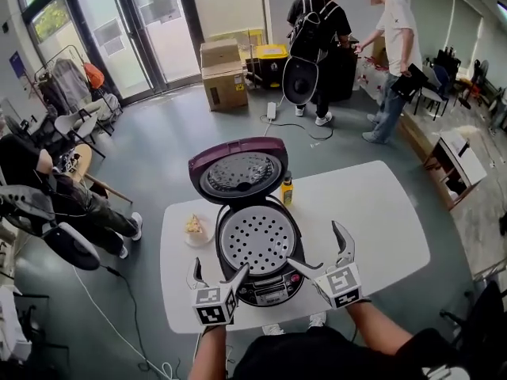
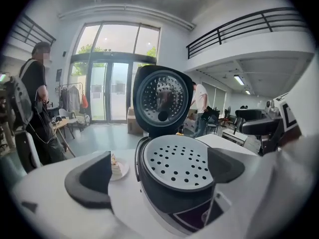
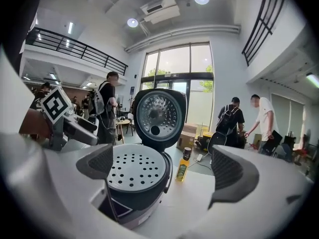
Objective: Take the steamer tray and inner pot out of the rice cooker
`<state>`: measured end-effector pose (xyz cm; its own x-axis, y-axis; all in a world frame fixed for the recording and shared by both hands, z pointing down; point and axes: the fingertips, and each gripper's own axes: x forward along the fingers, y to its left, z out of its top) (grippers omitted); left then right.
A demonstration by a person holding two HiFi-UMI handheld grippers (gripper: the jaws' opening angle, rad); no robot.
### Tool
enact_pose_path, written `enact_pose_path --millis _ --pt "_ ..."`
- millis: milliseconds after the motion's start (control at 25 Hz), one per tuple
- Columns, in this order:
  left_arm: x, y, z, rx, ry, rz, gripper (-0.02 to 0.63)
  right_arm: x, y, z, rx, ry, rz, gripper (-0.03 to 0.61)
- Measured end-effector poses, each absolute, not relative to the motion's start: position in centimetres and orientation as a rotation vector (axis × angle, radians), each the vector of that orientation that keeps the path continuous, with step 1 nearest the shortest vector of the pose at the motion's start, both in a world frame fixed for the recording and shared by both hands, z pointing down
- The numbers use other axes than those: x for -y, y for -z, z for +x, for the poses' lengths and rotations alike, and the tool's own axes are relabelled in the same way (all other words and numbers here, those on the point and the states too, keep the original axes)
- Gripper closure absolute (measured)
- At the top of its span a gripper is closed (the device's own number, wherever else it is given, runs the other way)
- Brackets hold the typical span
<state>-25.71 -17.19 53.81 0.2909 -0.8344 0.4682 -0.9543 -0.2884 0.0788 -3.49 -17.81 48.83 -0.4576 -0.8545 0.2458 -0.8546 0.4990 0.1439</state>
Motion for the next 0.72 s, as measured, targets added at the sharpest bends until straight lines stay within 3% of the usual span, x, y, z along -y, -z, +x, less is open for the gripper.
enact_pose_path --millis 720 --pt "22.9 -58.4 -27.2 1.548 -0.748 2.010 0.078 26.5 -55.6 -6.8 2.219 -0.129 1.204 0.012"
